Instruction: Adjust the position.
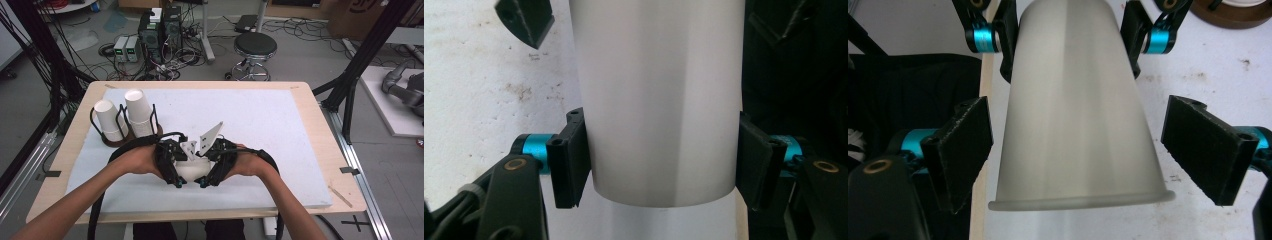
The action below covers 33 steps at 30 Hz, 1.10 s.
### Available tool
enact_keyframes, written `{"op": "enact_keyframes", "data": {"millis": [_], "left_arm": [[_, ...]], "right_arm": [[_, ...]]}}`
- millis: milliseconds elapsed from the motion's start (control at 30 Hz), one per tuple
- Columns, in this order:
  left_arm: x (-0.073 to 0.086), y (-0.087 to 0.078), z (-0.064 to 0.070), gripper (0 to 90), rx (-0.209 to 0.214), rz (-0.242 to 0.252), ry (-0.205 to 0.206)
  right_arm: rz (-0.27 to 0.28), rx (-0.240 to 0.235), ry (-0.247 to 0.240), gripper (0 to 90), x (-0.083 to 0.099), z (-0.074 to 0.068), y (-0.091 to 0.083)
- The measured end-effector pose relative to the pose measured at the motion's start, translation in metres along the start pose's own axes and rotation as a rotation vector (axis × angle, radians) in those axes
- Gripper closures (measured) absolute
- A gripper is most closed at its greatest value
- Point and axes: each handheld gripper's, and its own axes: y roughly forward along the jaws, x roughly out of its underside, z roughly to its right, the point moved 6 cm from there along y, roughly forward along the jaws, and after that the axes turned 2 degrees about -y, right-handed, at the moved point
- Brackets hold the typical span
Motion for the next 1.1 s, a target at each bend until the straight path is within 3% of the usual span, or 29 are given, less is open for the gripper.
{"op": "enact_keyframes", "data": {"millis": [400, 867, 1100], "left_arm": [[0.005, 0.006, 0.002, 33.6, 0.009, 0.009, -0.017], [0.007, 0.004, 0.001, 33.6, 0.008, 0.005, -0.012], [0.007, -0.001, 0.000, 33.6, 0.005, 0.046, -0.010]], "right_arm": [[0.091, 0.022, 0.001, 13.9, -0.008, 0.002, -0.014], [0.122, 0.038, 0.012, 13.9, -0.010, 0.004, -0.020], [0.157, 0.056, 0.012, 13.9, -0.009, 0.004, -0.028]]}}
